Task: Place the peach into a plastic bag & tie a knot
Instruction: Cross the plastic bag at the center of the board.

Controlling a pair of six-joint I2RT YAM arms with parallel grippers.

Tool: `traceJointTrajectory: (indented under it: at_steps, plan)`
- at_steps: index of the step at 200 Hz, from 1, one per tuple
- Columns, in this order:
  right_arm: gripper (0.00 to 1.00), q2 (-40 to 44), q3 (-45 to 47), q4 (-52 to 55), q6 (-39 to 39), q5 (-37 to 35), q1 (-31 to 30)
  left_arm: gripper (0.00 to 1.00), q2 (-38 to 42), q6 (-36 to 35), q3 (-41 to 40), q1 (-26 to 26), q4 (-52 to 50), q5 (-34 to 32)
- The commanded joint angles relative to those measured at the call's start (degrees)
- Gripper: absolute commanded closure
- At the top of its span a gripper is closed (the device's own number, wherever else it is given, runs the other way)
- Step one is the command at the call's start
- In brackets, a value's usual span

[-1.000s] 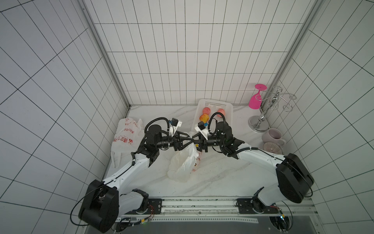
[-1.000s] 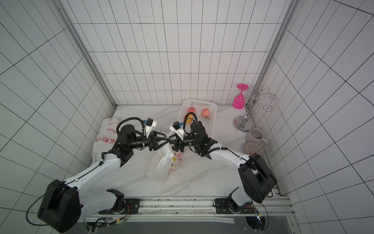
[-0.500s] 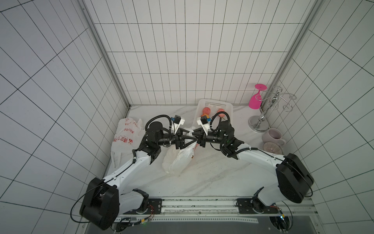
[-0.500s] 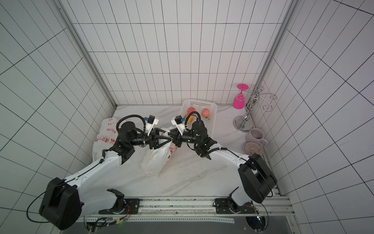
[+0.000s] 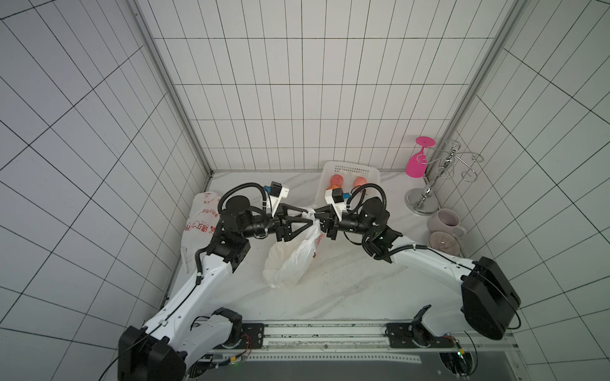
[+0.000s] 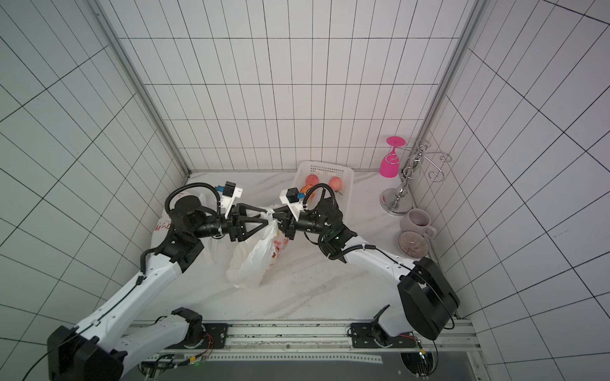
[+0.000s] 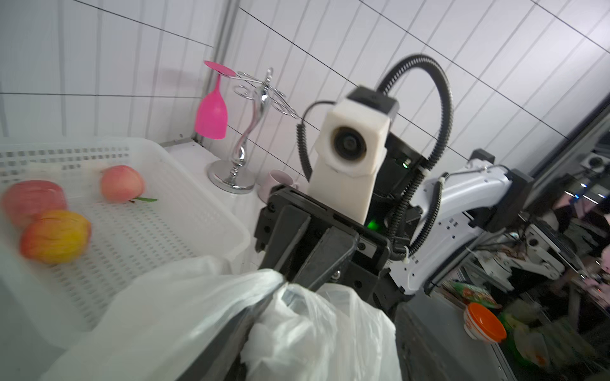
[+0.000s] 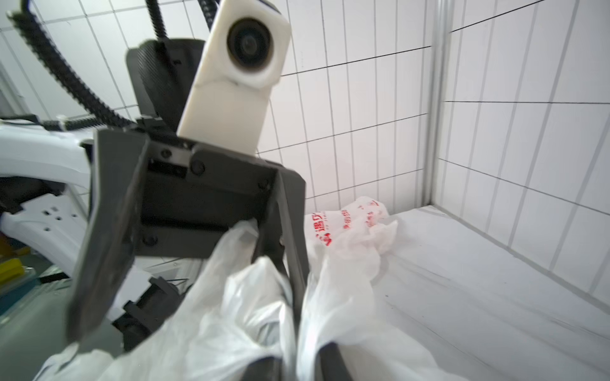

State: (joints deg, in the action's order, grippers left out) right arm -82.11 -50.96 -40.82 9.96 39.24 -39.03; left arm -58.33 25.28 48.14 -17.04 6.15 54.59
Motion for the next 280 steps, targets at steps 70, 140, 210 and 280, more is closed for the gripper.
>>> traceJointTrajectory:
  at_steps: [70,140,210,280]
  plan:
    - [0.95,-0.6,3.8,4.1,-6.3,-3.1,1.9,0.29,-2.1,6.5,5.0,2.4,4.6,1.2]
    - [0.94,-0.2,4.0,4.1,-6.4,-2.0,2.1,0.41,7.1,-1.0,-9.8,3.9,-8.2,-15.5]
    - [0.81,-2.1,1.6,6.5,-8.2,3.0,2.1,0.61,-9.1,5.9,-11.9,3.2,10.4,-8.3]
    - [0.52,-3.9,-2.3,12.0,-13.6,-1.9,1.4,0.65,-13.8,7.8,-9.6,-3.7,20.9,-2.6]
